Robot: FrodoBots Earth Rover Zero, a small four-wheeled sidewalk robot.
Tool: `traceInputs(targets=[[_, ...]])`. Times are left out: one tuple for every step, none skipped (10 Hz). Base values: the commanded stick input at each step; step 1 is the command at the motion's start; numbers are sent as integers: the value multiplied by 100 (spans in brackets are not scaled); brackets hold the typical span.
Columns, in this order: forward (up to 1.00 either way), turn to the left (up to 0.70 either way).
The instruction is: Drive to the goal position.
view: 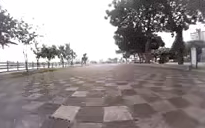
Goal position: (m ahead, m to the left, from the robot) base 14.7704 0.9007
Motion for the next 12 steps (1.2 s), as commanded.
traceInputs(targets=[[100,0],[100,0],[100,0],[100,0],[100,0],[100,0],[100,0],[100,0],[100,0],[100,0],[100,0],[100,0]])
